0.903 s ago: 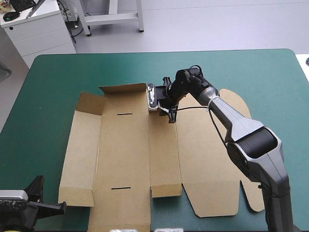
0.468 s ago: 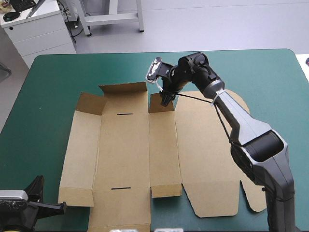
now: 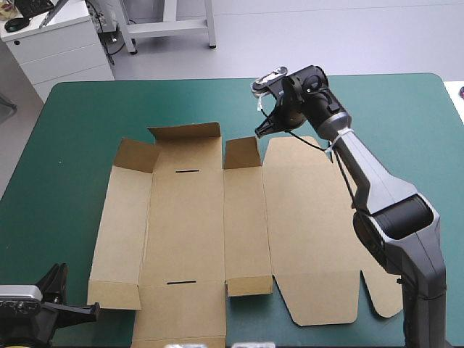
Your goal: Fold the box
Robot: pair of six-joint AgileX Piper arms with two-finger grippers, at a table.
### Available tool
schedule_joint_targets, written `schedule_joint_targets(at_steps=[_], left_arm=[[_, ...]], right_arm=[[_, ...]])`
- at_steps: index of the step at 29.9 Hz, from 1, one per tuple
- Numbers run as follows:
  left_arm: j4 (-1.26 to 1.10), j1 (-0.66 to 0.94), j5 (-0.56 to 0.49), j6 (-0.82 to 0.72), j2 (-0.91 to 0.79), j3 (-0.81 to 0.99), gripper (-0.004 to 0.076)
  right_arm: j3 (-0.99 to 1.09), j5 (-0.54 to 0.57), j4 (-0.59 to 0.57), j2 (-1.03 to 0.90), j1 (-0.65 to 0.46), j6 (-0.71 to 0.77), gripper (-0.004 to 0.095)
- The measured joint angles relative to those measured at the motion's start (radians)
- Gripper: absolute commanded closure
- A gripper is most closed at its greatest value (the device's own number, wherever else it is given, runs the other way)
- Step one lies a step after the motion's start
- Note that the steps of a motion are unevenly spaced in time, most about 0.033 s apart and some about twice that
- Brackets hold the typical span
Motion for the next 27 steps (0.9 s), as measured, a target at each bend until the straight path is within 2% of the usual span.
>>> schedule_joint_targets(at_steps=[5, 8, 13, 22, 27], left_arm=[[0.000, 0.000, 0.000, -0.001, 0.000, 0.000, 0.0301], [0.001, 0.000, 0.000, -0.001, 0.000, 0.000, 0.0217], [0.001, 0.000, 0.000, -0.006, 0.000, 0.000, 0.0216], [-0.001, 0.000, 0.000, -0.032, 0.001, -0.001, 0.0216], [-0.036, 0.000, 0.017, -0.058, 0.102, -0.056, 0.0220]], right_arm=[[0.025, 0.013, 0.057, -0.040, -0.047, 0.037, 0.0927], [0.075, 0.013, 0.062, -0.107, -0.062, 0.051, 0.0927], [0.252, -0.045, 0.072, -0.255, -0.091, 0.075, 0.0927], [0.831, -0.309, 0.059, -0.644, -0.123, 0.120, 0.0927], [1.052, -0.377, 0.056, -0.873, -0.123, 0.133, 0.0927]])
